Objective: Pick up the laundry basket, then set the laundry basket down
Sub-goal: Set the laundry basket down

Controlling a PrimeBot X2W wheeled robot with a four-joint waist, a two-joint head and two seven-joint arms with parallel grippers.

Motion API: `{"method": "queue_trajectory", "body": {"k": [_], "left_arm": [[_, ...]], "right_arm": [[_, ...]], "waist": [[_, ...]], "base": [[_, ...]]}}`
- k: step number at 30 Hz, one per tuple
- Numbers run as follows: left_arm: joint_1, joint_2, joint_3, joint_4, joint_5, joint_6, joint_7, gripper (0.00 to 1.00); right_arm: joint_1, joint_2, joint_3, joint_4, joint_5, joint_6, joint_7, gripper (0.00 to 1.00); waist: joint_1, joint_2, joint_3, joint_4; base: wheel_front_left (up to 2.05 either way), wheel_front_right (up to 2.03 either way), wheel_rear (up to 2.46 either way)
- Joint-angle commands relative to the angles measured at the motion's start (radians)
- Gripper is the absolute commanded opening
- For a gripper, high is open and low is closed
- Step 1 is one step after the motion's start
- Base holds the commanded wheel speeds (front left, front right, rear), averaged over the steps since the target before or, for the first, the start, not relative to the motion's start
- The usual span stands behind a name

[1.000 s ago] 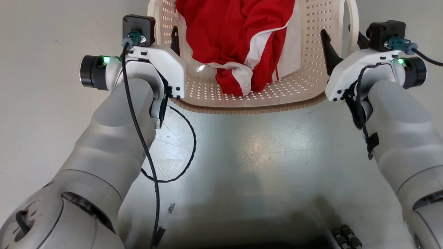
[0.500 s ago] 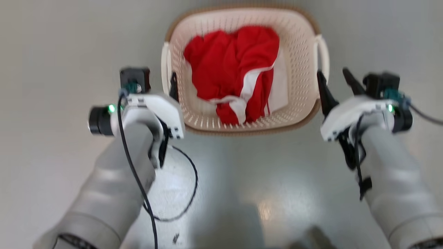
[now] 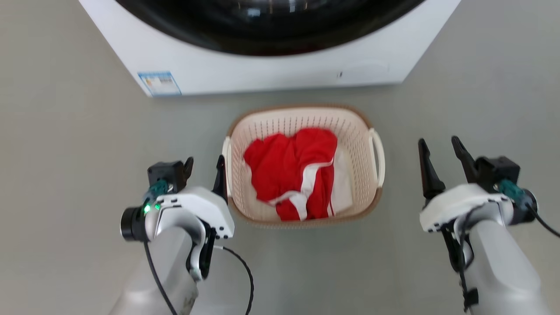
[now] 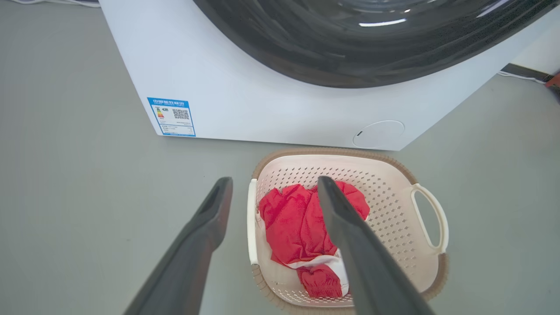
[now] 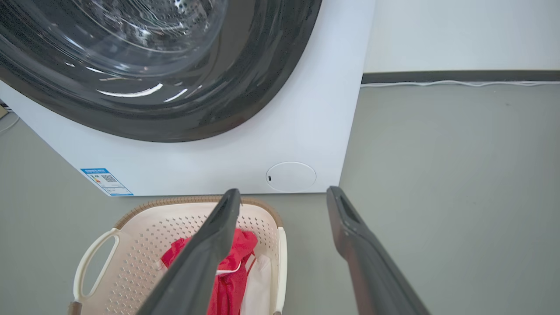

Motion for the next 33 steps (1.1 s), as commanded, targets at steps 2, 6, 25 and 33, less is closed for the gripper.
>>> {"method": "queue_trajectory", "body": {"k": [2,6,25,33], "left_arm": [[0.05,0.013,0.066,-0.053,0.035,-0.013,-0.005,1.0],[0.124,0.003,0.141,-0.115,0.084,-0.028,-0.005,1.0],[0.425,-0.023,0.332,-0.32,0.262,-0.09,-0.005,1.0],[0.525,-0.025,0.414,-0.377,0.266,-0.084,-0.005,1.0]], "right_arm": [[0.055,0.013,-0.002,-0.064,-0.024,0.006,-0.013,1.0],[0.12,0.019,-0.023,-0.124,-0.043,0.006,-0.013,1.0],[0.361,0.027,-0.021,-0.269,-0.062,0.006,-0.013,1.0],[0.451,0.027,-0.002,-0.309,-0.068,0.006,-0.013,1.0]], "waist": [[0.0,-0.0001,-0.09,0.006],[0.0,-0.0001,-0.15,0.01],[0.0,-0.0001,-0.361,0.036],[0.0,-0.0001,-0.415,0.052]], "base": [[0.0,0.0,0.0],[0.0,0.0,0.0],[0.0,0.0,0.0],[0.0,0.0,0.0]]}}
